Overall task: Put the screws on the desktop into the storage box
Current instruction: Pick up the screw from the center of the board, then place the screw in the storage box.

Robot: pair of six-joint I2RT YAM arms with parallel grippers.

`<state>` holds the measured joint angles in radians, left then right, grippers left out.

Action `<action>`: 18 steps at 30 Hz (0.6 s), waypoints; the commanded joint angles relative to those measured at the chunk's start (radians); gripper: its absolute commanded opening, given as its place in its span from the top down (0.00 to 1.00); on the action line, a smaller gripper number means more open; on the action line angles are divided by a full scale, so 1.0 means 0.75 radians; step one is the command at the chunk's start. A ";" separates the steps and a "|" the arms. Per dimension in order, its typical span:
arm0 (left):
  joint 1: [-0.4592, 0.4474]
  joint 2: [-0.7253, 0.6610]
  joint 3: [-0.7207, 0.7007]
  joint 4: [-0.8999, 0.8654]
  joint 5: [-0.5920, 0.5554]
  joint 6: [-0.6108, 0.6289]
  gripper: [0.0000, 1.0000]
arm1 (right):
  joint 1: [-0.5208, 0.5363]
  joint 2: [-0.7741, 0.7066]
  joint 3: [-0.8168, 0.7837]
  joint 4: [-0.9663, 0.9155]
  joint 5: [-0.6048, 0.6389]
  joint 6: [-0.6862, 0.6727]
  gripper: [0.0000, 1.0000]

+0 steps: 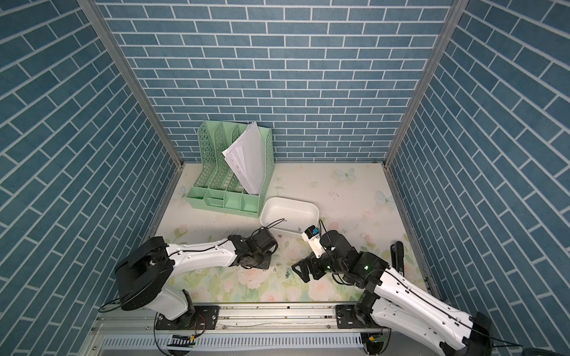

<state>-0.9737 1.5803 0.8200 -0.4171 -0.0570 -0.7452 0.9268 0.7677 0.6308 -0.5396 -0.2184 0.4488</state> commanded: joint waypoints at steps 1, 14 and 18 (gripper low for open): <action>-0.008 -0.021 0.038 -0.063 -0.020 0.027 0.89 | 0.004 -0.012 -0.004 -0.015 0.033 0.029 0.00; 0.029 -0.050 0.291 -0.173 -0.032 0.138 0.91 | 0.004 -0.069 -0.002 -0.023 0.126 0.065 0.00; 0.073 -0.025 0.373 -0.164 -0.010 0.181 0.91 | 0.004 -0.089 -0.006 -0.017 0.153 0.079 0.00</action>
<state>-0.9432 1.5631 1.0645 -0.5129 -0.0628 -0.6529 0.9268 0.7177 0.6308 -0.5461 -0.1398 0.4759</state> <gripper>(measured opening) 0.128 0.995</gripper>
